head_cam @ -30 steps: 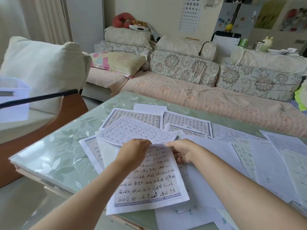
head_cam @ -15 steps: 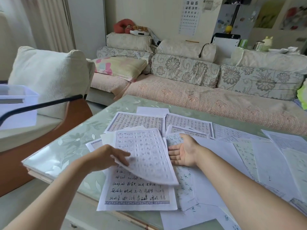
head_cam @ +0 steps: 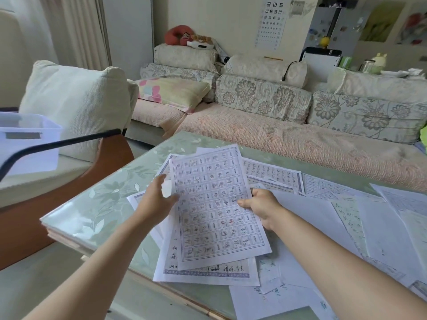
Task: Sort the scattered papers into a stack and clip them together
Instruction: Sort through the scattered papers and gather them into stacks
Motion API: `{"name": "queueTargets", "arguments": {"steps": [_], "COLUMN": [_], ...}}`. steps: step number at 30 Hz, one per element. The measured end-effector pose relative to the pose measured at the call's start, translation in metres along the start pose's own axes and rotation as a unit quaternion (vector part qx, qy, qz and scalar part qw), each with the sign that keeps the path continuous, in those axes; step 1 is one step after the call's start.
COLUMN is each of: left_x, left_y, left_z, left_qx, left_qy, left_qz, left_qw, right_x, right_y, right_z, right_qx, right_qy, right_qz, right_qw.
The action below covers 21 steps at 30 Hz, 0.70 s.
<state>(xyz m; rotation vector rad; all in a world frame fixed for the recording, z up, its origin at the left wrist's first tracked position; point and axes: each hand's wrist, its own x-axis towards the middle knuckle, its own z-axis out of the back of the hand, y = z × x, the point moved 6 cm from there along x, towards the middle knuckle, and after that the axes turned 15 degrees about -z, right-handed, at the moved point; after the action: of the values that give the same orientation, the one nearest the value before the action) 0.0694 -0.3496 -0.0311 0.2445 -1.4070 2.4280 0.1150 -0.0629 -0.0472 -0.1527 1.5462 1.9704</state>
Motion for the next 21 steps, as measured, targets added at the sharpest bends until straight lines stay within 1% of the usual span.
{"name": "queueTargets", "arguments": {"steps": [2, 3, 4, 6, 8, 10, 12, 14, 16, 18, 19, 21], "left_x": [-0.005, -0.007, -0.008, -0.009, -0.009, -0.007, -0.003, 0.001, 0.001, -0.003, -0.005, -0.006], "left_y": [0.0, -0.002, -0.004, -0.011, -0.017, -0.02, -0.016, -0.008, 0.007, 0.022, 0.028, 0.037], "left_z": [-0.01, -0.015, -0.019, -0.026, -0.028, -0.027, -0.023, -0.017, -0.007, 0.004, 0.006, 0.003], "left_qx": [-0.112, -0.145, -0.164, -0.185, -0.2, -0.189, -0.118, 0.016, 0.129, 0.227, 0.271, 0.311], "left_qy": [-0.003, 0.005, 0.01, 0.0, -0.019, -0.02, 0.0, 0.04, 0.053, 0.051, 0.059, 0.091], "left_qz": [0.084, 0.112, 0.123, 0.119, 0.108, 0.088, 0.063, 0.04, 0.041, 0.036, 0.014, -0.032], "left_qw": [0.99, 0.983, 0.979, 0.975, 0.974, 0.978, 0.991, 0.998, 0.989, 0.972, 0.961, 0.946], "right_x": [-0.002, -0.001, 0.003, 0.003, 0.008, 0.006, 0.011, 0.01, 0.011, 0.014, 0.014, 0.017], "right_y": [0.004, 0.004, 0.003, 0.001, -0.006, -0.002, 0.005, 0.017, 0.028, 0.034, 0.036, 0.037], "right_z": [0.005, 0.006, 0.006, 0.0, -0.004, -0.005, -0.006, -0.016, -0.029, -0.044, -0.051, -0.066], "right_qx": [0.056, 0.073, 0.093, 0.063, -0.015, -0.097, -0.124, -0.147, -0.178, -0.21, -0.228, -0.26], "right_qy": [0.017, 0.032, 0.05, 0.075, 0.069, 0.022, -0.024, -0.042, -0.072, -0.095, -0.102, -0.109], "right_qz": [0.006, -0.002, -0.006, -0.026, -0.046, -0.034, -0.003, 0.03, 0.058, 0.076, 0.072, 0.06], "right_qw": [0.998, 0.997, 0.994, 0.995, 0.996, 0.994, 0.992, 0.988, 0.98, 0.97, 0.966, 0.958]}}
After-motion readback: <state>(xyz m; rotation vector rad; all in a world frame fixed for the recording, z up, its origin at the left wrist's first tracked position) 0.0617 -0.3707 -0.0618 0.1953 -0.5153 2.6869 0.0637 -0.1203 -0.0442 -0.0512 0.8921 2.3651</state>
